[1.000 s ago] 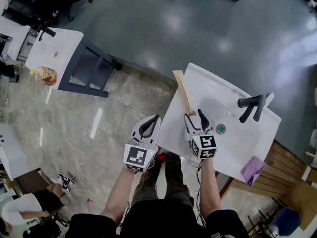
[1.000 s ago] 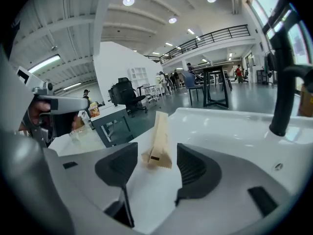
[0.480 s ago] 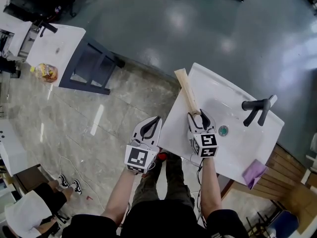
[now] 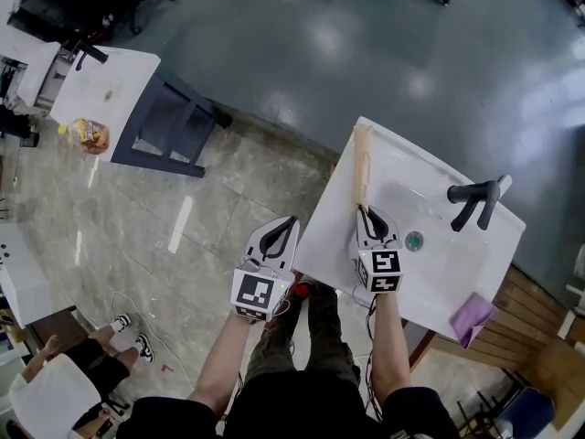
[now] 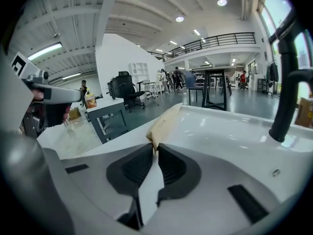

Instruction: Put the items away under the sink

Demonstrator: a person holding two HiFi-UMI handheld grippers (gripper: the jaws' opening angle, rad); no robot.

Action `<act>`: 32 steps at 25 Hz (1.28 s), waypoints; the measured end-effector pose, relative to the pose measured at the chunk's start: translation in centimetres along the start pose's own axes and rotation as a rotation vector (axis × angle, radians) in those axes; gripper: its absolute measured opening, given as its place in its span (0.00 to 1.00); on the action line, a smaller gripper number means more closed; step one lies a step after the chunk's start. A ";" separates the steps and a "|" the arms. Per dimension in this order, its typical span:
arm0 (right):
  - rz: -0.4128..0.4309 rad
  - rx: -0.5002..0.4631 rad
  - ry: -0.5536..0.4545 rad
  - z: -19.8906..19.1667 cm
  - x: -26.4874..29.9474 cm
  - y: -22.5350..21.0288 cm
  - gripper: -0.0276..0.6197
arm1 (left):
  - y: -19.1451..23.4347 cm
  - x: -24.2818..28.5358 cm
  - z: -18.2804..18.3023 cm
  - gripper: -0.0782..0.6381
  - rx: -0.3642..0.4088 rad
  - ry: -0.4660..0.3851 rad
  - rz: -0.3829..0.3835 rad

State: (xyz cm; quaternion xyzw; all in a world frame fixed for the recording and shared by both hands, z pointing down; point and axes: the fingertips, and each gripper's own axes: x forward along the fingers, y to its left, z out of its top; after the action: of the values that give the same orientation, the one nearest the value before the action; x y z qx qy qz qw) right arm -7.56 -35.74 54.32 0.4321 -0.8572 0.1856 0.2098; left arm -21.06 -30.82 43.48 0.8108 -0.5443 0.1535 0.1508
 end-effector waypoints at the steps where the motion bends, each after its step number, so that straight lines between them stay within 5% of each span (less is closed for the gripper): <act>1: 0.001 -0.001 -0.003 0.0 -0.1 0.0 0.13 | 0.0 -0.1 0.0 0.12 0.001 0.000 -0.001; 18: -0.080 -0.060 -0.116 4.4 -6.2 0.4 0.10 | -3.1 -2.3 3.3 0.12 0.060 -0.067 -0.090; 32: -0.310 -0.122 -0.274 9.3 -19.7 0.6 0.10 | -10.3 -6.1 6.9 0.12 0.165 -0.159 -0.307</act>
State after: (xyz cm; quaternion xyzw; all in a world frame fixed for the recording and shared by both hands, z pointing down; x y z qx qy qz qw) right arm 0.68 -27.00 36.14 0.5663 -0.8108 0.0382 0.1430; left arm -13.16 -24.81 33.91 0.9034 -0.4102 0.1083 0.0618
